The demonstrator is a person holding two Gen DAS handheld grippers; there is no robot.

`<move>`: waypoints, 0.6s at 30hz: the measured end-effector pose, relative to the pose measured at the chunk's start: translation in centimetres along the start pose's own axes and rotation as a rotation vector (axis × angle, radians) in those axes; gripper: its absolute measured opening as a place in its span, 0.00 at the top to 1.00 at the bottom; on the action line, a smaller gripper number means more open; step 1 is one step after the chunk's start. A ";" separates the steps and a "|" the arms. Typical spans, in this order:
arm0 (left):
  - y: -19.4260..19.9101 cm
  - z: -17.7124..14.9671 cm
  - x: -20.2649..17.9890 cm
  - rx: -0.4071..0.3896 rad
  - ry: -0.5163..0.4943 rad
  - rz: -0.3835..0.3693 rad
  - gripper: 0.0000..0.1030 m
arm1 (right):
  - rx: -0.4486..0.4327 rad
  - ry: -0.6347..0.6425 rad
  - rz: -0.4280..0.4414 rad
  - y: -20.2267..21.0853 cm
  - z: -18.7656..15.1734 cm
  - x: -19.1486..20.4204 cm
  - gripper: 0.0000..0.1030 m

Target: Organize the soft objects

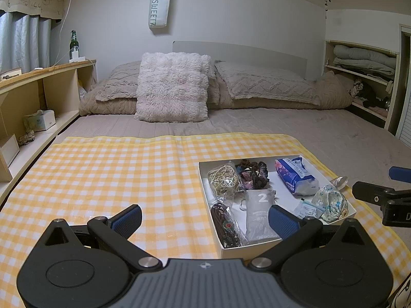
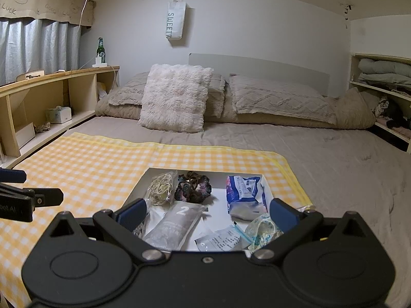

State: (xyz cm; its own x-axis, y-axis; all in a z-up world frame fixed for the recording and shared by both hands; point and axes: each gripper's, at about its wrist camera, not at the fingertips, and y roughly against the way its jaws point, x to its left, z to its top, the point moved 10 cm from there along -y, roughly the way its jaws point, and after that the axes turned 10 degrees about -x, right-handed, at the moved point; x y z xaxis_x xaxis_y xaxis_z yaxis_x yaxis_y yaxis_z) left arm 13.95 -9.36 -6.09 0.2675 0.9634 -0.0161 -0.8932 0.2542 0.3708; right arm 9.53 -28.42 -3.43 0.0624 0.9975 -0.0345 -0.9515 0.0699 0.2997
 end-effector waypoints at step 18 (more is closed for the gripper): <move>0.0 0.0 0.1 0.000 0.000 0.000 0.00 | 0.000 0.005 0.002 0.0 0.0 0.1 0.00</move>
State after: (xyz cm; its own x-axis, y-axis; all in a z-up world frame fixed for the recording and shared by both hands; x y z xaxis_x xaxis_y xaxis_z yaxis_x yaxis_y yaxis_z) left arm 13.94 -9.27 -6.10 0.2678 0.9633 -0.0159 -0.8930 0.2544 0.3713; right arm 9.50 -28.27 -3.43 0.0587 0.9975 -0.0385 -0.9515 0.0675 0.3001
